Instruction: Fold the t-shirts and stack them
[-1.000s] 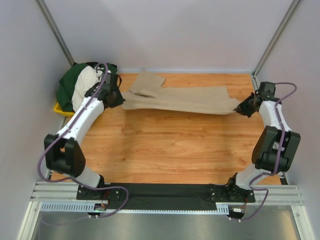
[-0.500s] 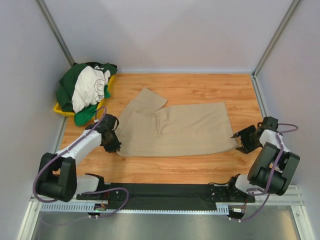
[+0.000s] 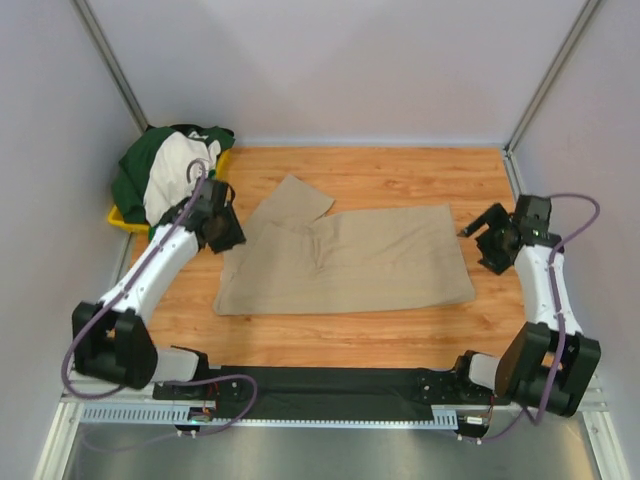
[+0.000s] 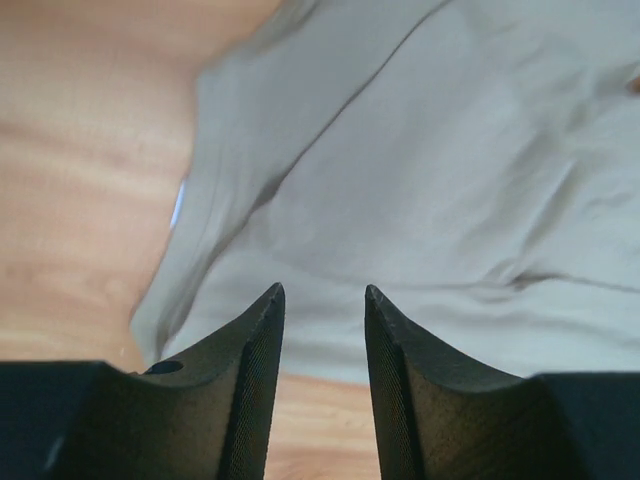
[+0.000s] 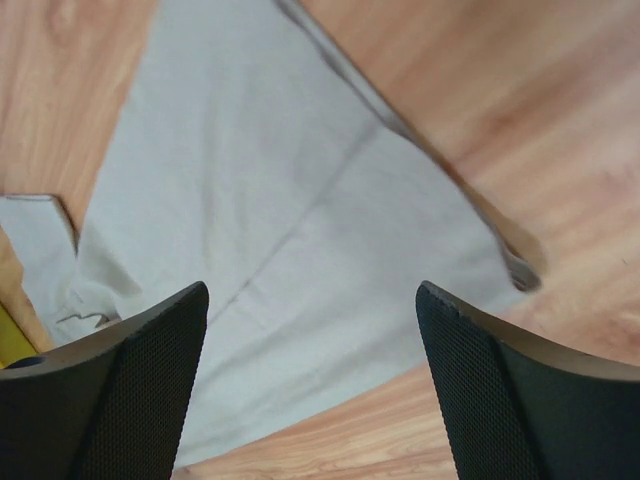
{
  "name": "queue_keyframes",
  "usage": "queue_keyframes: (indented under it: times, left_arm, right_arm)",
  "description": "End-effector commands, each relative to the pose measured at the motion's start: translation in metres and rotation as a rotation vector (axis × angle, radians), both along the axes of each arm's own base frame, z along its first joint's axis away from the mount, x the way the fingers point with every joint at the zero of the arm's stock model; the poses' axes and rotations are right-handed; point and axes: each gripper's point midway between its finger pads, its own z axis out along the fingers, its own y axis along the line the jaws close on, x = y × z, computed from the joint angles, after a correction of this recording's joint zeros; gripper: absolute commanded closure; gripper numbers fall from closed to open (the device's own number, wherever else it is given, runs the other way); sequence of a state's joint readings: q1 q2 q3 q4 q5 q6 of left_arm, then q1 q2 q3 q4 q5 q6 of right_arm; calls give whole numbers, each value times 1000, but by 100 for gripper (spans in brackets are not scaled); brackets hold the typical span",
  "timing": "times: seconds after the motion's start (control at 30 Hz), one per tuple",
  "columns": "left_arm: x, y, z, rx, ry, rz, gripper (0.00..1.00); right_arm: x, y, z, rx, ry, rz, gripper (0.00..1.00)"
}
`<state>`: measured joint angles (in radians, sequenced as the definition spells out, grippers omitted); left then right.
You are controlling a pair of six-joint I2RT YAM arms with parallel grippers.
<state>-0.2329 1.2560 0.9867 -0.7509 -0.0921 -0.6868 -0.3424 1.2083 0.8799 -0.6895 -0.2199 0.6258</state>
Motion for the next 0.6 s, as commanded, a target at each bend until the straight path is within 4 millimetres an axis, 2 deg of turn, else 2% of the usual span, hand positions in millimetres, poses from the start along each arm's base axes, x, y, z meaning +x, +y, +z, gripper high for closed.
queue_keyframes:
  times: [0.0, 0.03, 0.07, 0.1, 0.13, 0.17, 0.2, 0.23, 0.27, 0.3, 0.33, 0.37, 0.4, 0.43, 0.47, 0.57]
  left_arm:
    - [74, -7, 29, 65, -109, -90, 54]
    - [91, -11, 10, 84, -60, -108, 54]
    - [107, -14, 11, 103, -64, -150, 53]
    - [137, -22, 35, 97, -134, -165, 52]
    - [153, -27, 36, 98, -140, -190, 52]
    - [183, -37, 34, 99, -151, -236, 52]
    - [198, -41, 32, 100, -156, -256, 52]
    - [215, -46, 0, 110, -98, -283, 52]
    - [241, -53, 26, 117, -163, -319, 52]
    - [254, -57, 21, 122, -164, -339, 52]
    - [267, -60, -13, 128, -115, -361, 52]
    - [286, -73, 7, 98, -188, -413, 51]
    - [295, -78, 1, 88, -195, -434, 50]
    - [303, -81, -27, 87, -167, -457, 44]
    - [315, -83, -20, 91, -206, -450, 40]
    - [326, -87, -44, 48, -214, -441, 32]
  right_arm:
    - [38, 8, 26, -139, -23, 94, 14]
    - [54, 9, 44, -164, -53, 110, 14]
    - [64, 13, 34, -181, -19, 146, 13]
    - [73, 14, 36, -184, -21, 161, 13]
    - [87, 14, 46, -189, -44, 174, 13]
    - [96, 16, 34, -180, -8, 195, 13]
    - [102, 16, 33, -176, 1, 206, 13]
    - [116, 17, 42, -178, -24, 217, 13]
    - [124, 21, 30, -169, 6, 247, 13]
    - [128, 23, 27, -169, 12, 268, 13]
    - [134, 26, 27, -165, 16, 290, 13]
    - [146, 31, 22, -166, 25, 316, 13]
    - [150, 33, 21, -177, 35, 344, 13]
    - [154, 39, 19, -174, 39, 371, 12]
    - [164, 40, 16, -177, 44, 380, 12]
    - [173, 42, 4, -205, 75, 406, 11]
